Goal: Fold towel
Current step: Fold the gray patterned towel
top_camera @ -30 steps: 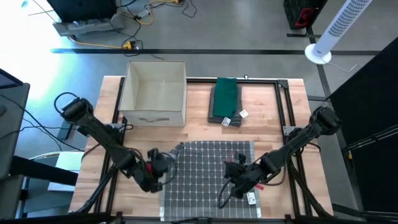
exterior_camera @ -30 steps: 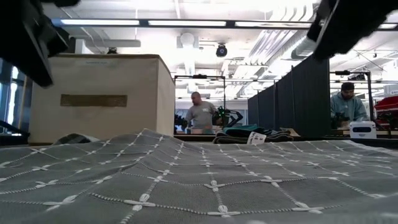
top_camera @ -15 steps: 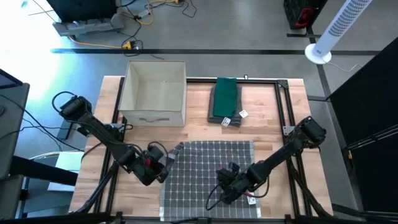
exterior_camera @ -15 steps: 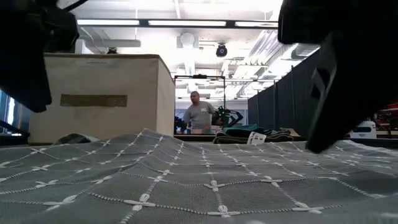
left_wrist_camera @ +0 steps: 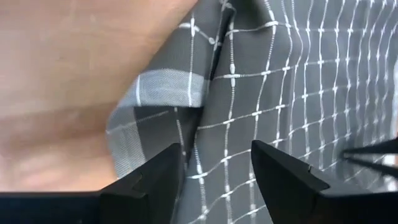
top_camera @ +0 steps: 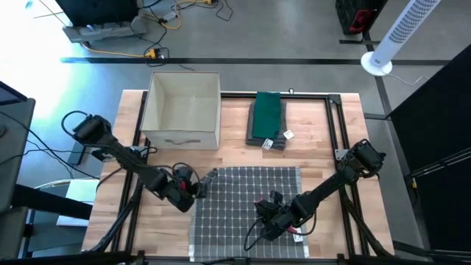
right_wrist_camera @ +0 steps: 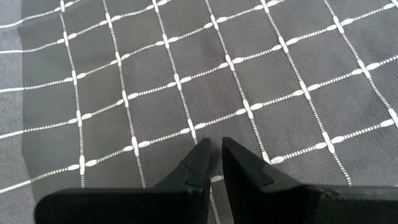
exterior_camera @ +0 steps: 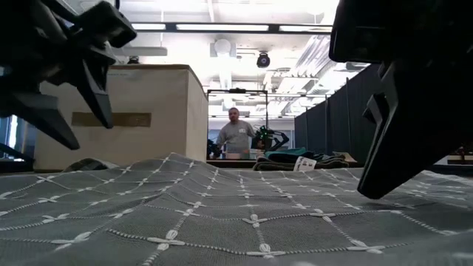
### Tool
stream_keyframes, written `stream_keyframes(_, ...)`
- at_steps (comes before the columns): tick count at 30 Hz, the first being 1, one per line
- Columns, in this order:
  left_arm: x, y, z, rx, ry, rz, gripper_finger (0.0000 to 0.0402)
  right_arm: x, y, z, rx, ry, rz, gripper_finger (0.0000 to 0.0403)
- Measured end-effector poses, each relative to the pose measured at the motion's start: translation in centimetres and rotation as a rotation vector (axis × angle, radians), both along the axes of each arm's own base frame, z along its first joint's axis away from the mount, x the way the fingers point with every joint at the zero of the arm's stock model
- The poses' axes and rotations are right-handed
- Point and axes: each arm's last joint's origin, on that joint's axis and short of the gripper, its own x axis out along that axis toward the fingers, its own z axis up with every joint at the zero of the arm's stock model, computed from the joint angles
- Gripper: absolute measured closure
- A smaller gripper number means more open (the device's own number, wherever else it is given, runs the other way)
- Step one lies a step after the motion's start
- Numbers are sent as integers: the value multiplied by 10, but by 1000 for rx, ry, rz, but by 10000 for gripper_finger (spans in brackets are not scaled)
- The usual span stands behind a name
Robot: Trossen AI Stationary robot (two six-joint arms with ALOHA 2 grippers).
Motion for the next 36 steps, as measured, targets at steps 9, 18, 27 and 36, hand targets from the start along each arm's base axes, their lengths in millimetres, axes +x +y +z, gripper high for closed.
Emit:
stream_keyframes(9,11,-2,-27,33,24,81,209,-1,2,0,-3,-4,-1,377)
stream_keyframes(18,13,3,-29,135,-28,146,209,-2,2,0,-2,0,0,377)
stream_keyframes(27,14,6,-30,183,-32,153,289,-2,2,0,-1,-9,-7,377)
stream_keyframes(36,11,5,-31,179,-10,123,390,-1,3,0,5,-13,-13,380)
